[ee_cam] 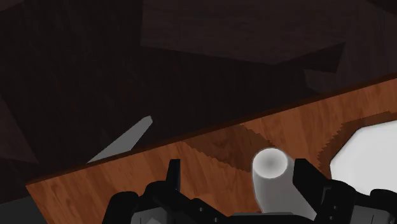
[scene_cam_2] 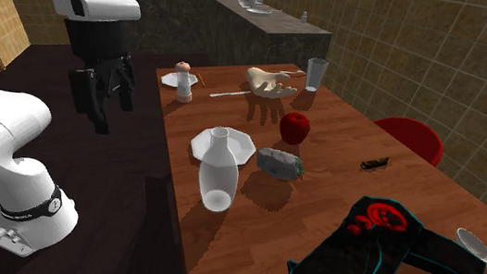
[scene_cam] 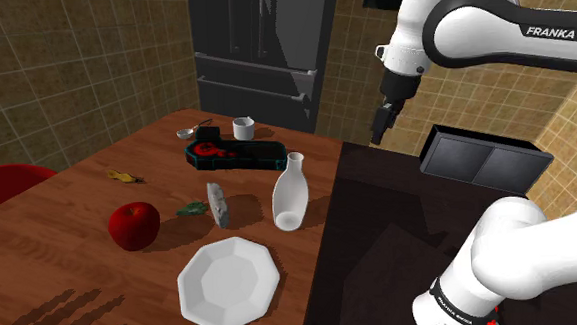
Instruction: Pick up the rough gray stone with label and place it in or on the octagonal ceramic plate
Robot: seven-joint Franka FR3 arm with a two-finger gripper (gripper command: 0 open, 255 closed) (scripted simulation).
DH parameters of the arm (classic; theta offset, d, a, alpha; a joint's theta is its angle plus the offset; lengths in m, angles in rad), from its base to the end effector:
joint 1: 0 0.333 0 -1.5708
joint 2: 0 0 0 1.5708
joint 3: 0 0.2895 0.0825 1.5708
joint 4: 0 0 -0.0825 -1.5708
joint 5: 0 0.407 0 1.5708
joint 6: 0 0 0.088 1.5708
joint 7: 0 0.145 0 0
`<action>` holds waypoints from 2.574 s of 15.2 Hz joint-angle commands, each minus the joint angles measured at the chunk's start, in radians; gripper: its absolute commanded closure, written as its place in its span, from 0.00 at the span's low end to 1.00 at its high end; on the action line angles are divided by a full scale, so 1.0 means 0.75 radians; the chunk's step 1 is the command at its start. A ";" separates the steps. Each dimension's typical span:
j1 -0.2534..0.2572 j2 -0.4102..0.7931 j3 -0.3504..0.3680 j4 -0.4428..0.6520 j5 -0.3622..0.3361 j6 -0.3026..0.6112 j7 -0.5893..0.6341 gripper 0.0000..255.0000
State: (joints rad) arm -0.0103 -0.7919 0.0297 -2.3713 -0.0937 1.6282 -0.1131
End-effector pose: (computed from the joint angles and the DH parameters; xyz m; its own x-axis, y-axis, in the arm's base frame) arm 0.3547 -0.0051 0.5343 0.9910 0.1289 0.0349 0.1240 -0.9851 0.1193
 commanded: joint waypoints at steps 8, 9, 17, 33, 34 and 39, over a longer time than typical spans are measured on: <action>0.022 0.186 0.148 -0.046 0.095 0.240 0.242 0.00; 0.024 0.220 0.169 -0.045 0.105 0.275 0.276 0.00; 0.021 0.546 0.334 0.039 0.128 0.533 0.552 0.00; 0.079 1.374 0.492 0.586 -0.195 0.786 1.172 0.00; 0.095 1.429 0.486 0.638 -0.219 0.786 1.205 0.00; 0.166 1.641 0.452 0.847 -0.299 0.784 1.309 0.00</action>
State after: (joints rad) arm 0.1046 0.4081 0.3744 -1.7671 -0.3067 2.2173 0.8575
